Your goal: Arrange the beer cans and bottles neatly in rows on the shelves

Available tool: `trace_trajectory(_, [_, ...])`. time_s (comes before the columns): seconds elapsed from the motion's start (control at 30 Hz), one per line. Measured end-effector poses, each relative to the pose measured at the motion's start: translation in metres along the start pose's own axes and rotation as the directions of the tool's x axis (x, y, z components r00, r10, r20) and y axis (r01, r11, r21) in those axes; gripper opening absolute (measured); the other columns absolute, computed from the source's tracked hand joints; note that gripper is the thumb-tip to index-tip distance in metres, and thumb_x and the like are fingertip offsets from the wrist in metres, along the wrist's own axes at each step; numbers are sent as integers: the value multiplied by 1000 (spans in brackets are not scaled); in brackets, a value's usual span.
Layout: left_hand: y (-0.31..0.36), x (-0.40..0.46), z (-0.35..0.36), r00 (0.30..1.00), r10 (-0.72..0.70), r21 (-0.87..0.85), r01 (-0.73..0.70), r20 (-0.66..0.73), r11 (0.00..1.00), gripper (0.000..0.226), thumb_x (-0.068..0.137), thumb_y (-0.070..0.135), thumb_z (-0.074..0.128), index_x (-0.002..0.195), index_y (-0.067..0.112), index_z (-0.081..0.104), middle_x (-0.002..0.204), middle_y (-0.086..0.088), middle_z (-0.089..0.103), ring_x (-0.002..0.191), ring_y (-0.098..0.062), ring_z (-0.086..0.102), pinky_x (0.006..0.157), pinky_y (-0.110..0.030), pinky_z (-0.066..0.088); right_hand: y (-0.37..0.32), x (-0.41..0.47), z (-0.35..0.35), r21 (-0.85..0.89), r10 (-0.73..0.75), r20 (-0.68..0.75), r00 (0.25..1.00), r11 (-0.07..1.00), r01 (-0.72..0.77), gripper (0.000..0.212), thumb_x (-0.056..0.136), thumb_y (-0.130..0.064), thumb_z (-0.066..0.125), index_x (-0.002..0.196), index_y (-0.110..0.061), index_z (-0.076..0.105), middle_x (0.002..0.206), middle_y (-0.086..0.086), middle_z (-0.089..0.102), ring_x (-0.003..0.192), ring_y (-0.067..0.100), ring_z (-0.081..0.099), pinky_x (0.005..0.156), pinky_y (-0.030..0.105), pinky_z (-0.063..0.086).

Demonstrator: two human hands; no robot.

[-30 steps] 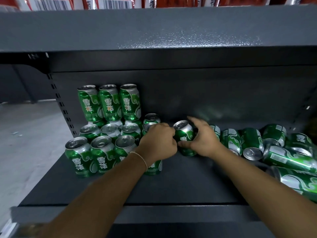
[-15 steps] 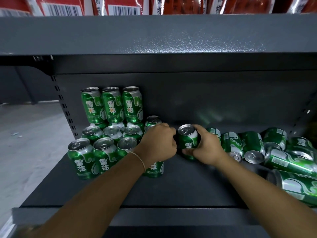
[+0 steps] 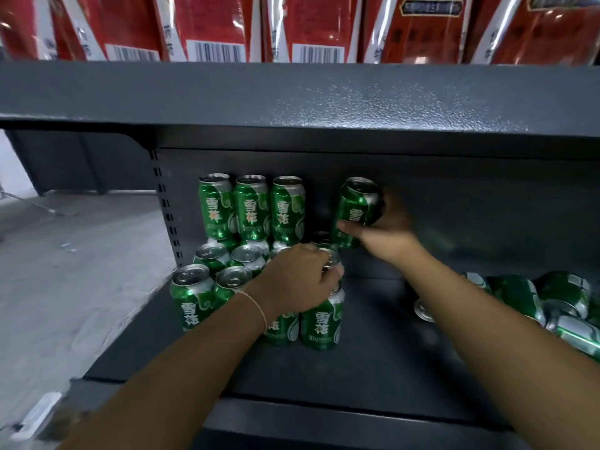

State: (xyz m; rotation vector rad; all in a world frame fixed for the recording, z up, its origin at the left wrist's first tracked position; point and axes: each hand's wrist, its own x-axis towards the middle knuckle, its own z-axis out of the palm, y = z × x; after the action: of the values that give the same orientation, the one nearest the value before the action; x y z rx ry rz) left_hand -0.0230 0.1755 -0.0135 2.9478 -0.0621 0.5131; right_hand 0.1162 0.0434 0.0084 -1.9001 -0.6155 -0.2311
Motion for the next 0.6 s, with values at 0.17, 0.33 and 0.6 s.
trace_trajectory(0.17, [-9,-7,3,996,87,-40,-87,6,995,68,91,62,25,116,10,61,108,-8,63,101,-20,58,86,-36,48,-8,7,21,-28,2,-8,1000,1000,-2,73,63,-31,91,125,-23,54,111,-8,62,100,10,60,87,25,48])
trace_trajectory(0.33, [-16,-7,8,997,78,-125,-81,-28,989,68,85,68,34,108,11,62,106,-3,63,98,-16,59,84,-36,50,-11,9,29,-36,-28,-8,1000,999,28,72,66,-32,90,127,-21,54,117,-4,65,103,12,61,93,30,51])
trace_trajectory(0.6, [-18,-7,15,995,84,-63,-88,-60,994,60,88,66,37,96,12,61,105,-3,59,93,-17,57,79,-33,50,-12,10,39,-76,-25,17,1000,997,26,72,70,-36,87,131,-21,51,121,-7,64,108,12,60,90,26,48])
